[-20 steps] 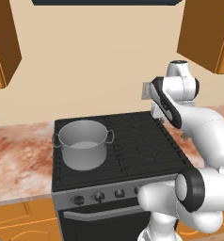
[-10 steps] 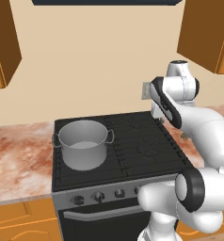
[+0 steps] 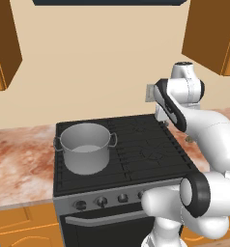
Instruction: Turn on the burner for the pot on the stove. Wait thirty seconds for the pot to heat up. Then add the garlic to the pot.
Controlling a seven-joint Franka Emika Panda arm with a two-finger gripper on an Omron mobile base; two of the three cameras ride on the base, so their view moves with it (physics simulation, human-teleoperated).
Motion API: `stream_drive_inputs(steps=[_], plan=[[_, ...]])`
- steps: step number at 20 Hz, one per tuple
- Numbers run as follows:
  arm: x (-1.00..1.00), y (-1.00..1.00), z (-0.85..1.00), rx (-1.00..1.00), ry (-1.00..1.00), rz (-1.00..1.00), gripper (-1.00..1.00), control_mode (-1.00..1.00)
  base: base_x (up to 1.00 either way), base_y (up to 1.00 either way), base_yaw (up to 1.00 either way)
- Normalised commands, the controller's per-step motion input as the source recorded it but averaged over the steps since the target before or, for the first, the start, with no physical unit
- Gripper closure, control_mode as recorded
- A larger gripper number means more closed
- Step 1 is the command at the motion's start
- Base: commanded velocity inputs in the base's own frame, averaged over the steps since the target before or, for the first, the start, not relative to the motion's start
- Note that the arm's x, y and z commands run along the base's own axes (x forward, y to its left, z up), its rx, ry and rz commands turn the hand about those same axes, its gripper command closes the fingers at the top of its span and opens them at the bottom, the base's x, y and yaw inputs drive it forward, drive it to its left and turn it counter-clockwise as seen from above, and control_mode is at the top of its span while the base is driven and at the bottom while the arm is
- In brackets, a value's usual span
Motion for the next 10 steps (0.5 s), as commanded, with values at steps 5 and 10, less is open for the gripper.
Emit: stream_drive_inputs(steps=[5,10], plan=[[0.0,0.0,0.0,0.0,0.0,0.0,-1.0,-1.0,0.0,0.0,0.0],[0.0,0.0,0.0,0.0,0.0,0.0,-1.0,-1.0,0.0,0.0,0.0]])
